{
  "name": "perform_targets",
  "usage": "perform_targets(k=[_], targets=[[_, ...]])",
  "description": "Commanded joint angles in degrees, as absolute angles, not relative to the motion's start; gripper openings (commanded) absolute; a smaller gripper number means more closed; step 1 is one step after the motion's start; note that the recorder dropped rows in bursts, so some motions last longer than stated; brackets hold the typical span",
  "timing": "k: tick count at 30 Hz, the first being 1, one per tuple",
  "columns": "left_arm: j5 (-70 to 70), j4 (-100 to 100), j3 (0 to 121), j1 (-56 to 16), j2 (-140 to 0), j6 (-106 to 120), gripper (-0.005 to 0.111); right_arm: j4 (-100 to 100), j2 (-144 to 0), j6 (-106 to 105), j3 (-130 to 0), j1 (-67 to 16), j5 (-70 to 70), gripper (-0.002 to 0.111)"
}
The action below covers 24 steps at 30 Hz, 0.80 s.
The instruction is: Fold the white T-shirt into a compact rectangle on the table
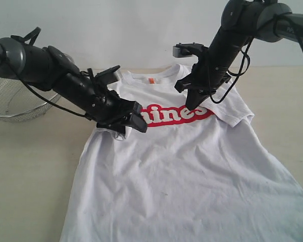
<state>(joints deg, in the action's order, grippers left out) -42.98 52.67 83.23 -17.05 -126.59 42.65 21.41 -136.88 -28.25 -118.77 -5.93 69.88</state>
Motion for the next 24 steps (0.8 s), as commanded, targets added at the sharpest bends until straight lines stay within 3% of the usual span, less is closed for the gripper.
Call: perform_targets(k=[1, 13, 15, 20, 24], targets=[[-44.11, 55.00, 83.80, -17.20, -126.01, 43.05, 0.075, 21.29, -136.58, -28.63, -118.58, -5.86, 69.96, 0.000], [-52.10, 55.26, 88.17, -13.40, -118.17, 42.84, 0.072, 21.29, -136.58, -28.63, -118.58, -5.86, 69.96, 0.000], [-52.63, 54.06, 88.17, -12.31, -117.13, 42.08, 0.064, 21.29, -136.58, -28.63, -118.58, -5.86, 69.96, 0.000], [-53.69, 41.10, 88.17, -9.11, -115.42, 35.69, 0.009, 21.29, -136.58, -28.63, -118.58, -5.86, 69.96, 0.000], [-54.41, 32.35, 87.82, -7.00, -116.06, 27.13, 0.005, 21.29, -136.58, -28.63, -118.58, -5.86, 69.96, 0.000]])
